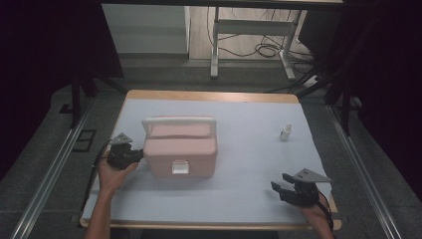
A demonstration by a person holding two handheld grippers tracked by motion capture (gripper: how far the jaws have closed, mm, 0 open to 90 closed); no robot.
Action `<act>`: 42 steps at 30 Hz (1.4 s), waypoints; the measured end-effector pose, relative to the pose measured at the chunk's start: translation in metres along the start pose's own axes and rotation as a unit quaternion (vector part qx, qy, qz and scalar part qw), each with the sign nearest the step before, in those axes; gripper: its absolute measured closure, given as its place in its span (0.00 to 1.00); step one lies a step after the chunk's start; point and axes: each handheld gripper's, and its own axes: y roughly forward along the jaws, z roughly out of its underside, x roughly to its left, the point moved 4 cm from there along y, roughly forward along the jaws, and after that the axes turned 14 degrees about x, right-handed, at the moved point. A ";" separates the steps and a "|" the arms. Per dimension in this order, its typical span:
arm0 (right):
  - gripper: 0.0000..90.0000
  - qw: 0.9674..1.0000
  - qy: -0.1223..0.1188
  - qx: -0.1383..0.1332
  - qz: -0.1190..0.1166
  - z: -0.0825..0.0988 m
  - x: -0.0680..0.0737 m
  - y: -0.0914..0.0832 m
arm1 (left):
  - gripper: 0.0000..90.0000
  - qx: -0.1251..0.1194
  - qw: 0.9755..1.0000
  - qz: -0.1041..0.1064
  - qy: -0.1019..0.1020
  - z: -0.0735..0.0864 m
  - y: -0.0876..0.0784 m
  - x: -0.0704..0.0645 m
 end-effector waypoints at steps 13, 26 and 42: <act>0.46 1.000 -0.004 0.004 0.003 0.000 0.000 0.002 | 1.00 0.000 1.000 0.020 0.014 -0.012 0.016 -0.018; 0.46 1.000 -0.005 0.006 0.002 0.001 0.001 0.003 | 1.00 0.001 0.999 0.038 0.021 -0.024 0.032 -0.033; 0.46 1.000 -0.006 0.009 0.002 0.001 0.001 0.004 | 1.00 0.000 0.999 0.048 0.017 -0.030 0.043 -0.038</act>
